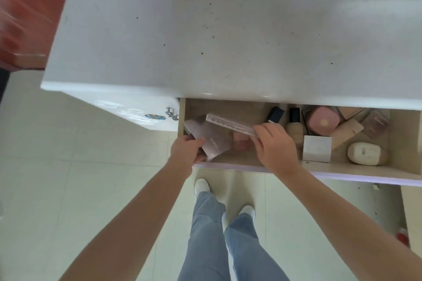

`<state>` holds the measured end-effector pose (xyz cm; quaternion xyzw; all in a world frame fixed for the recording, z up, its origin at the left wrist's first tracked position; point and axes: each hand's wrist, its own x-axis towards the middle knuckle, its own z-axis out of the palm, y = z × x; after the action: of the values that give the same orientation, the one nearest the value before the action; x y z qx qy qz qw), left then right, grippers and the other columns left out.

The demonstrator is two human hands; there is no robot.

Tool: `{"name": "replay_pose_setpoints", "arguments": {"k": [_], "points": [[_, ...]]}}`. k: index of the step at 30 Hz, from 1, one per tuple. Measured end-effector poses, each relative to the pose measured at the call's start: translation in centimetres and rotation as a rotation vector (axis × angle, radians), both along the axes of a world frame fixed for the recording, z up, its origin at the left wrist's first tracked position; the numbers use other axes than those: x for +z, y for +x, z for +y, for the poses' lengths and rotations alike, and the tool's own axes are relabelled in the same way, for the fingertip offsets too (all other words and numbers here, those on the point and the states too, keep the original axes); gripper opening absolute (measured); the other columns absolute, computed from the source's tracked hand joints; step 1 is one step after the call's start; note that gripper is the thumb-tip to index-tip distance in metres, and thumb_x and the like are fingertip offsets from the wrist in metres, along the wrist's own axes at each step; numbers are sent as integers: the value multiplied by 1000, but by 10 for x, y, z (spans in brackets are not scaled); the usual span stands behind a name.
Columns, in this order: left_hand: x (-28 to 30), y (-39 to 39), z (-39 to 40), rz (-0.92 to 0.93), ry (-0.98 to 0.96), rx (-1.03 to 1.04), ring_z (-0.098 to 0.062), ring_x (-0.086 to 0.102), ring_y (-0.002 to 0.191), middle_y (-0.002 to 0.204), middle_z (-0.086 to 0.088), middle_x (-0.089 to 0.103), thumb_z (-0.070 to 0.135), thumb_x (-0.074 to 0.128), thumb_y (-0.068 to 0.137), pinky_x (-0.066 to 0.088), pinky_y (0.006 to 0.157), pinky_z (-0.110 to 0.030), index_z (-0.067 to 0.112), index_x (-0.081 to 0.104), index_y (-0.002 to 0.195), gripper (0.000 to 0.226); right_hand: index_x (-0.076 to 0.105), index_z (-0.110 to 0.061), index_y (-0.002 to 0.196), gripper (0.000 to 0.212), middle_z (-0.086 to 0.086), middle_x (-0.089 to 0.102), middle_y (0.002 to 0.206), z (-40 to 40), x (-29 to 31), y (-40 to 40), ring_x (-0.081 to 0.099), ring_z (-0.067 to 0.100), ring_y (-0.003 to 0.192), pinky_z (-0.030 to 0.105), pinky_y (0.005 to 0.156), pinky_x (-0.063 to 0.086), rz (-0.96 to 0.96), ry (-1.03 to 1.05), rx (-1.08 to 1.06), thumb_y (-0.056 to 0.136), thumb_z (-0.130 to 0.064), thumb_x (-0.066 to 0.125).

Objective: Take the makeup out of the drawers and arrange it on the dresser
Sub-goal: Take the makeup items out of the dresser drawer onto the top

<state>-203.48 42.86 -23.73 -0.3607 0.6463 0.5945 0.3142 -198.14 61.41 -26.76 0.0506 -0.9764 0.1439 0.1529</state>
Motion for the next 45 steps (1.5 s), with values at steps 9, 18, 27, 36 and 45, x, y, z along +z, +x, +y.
{"name": "replay_pose_setpoints", "arguments": {"k": [9, 18, 27, 36, 45], "points": [[66, 9, -96, 405, -426, 101, -25, 55, 78, 93, -15, 60, 6, 62, 85, 42, 61, -22, -1, 52, 117, 35, 63, -3, 85, 15, 13, 67, 78, -56, 77, -51, 47, 19, 79, 26, 67, 41, 386, -222, 163, 79, -13, 54], [91, -95, -184, 425, -487, 273, -21, 51, 84, 93, -7, 53, 9, 59, 86, 41, 64, -26, -2, 54, 114, 30, 51, -10, 81, 13, 8, 67, 75, -138, 88, -163, 64, 27, 65, 26, 56, 48, 293, 74, 210, 71, -14, 43], [62, -177, -235, 274, -232, 314, -31, 60, 87, 105, -21, 59, -1, 59, 83, 54, 85, -44, 0, 46, 113, 32, 48, -11, 85, 16, 9, 69, 84, -173, 52, -183, 47, 21, 89, 29, 75, 37, 119, 149, 232, 71, -13, 42], [52, -179, -221, 138, -145, 269, -19, 56, 53, 66, -5, 54, 17, 49, 94, 52, 62, -27, 7, 47, 64, 31, 67, -6, 76, 32, 11, 70, 86, -181, 62, -182, 69, 29, 79, 42, 76, 54, -202, 262, 165, 72, -34, 52], [36, -173, -241, 990, -887, -765, -28, 64, 88, 94, -8, 64, 18, 57, 84, 53, 68, -32, 5, 63, 88, 15, -11, -31, 144, 111, 4, -26, 150, -220, 62, -207, -26, 27, 138, 43, 107, -19, -695, 232, 58, 49, -89, -7]]}}
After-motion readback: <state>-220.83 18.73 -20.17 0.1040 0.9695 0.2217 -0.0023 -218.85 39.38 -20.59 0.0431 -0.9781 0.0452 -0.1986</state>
